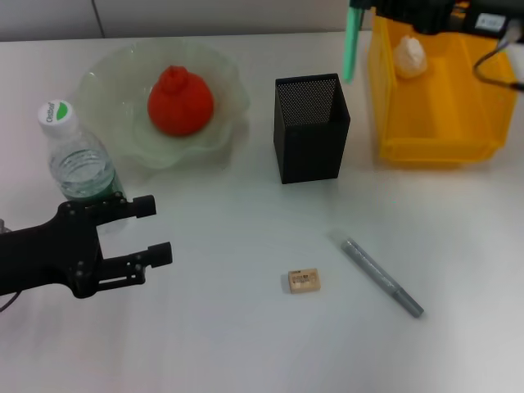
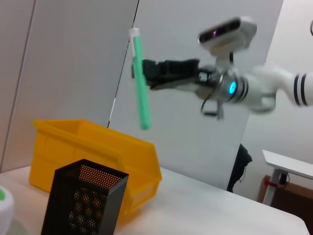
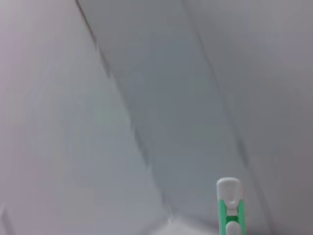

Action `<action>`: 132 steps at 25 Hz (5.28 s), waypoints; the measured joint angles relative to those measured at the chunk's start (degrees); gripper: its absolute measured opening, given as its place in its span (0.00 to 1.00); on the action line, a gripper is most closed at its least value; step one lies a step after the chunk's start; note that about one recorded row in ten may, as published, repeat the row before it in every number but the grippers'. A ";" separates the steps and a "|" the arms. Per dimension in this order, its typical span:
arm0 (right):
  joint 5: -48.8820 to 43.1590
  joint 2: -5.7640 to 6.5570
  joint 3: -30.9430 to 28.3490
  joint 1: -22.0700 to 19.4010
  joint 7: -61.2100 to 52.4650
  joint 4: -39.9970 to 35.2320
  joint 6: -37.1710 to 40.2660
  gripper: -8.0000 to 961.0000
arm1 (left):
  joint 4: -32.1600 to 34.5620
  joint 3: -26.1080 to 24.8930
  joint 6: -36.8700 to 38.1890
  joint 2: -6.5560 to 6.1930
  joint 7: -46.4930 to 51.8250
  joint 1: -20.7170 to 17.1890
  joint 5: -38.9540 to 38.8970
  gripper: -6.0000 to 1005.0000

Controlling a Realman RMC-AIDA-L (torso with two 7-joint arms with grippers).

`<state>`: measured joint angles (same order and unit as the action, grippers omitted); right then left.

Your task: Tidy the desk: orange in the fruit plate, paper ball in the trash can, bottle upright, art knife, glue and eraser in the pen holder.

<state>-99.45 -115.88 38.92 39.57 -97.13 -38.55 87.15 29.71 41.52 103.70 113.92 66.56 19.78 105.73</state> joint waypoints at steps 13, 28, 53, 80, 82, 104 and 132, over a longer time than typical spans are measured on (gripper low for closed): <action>16.30 -3.60 3.72 1.23 39.30 25.07 -16.15 0.30 | 0.00 0.19 0.16 0.24 -0.19 -0.03 0.08 0.77; -12.14 -1.75 17.44 -10.54 -15.15 -35.48 6.01 0.66 | 0.00 -0.04 2.63 0.14 -0.22 -0.59 0.10 0.77; -37.43 -3.91 62.53 8.57 -36.57 -25.75 -4.02 0.79 | 0.11 0.21 3.60 0.23 0.22 -0.71 0.09 0.77; -36.23 -3.98 71.79 8.68 -36.28 -22.30 -10.06 0.34 | 0.00 -0.06 3.66 0.07 0.31 -0.70 0.09 0.77; -35.92 -4.00 71.78 8.42 -36.28 -22.76 -10.13 0.33 | 0.00 -0.06 3.68 0.06 0.32 -0.77 0.09 0.77; -32.55 -3.51 41.31 -1.14 -33.44 -35.64 -22.45 0.42 | 0.00 -0.07 3.66 -0.02 -0.22 -1.74 0.09 0.77; -45.30 -3.89 51.31 0.89 -45.23 -30.76 0.16 0.60 | 0.17 0.08 2.91 -0.28 0.02 -1.48 0.09 0.77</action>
<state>-144.75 -119.77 90.23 40.46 -142.36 -69.31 87.31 29.87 41.60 106.61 113.64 66.58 18.30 105.81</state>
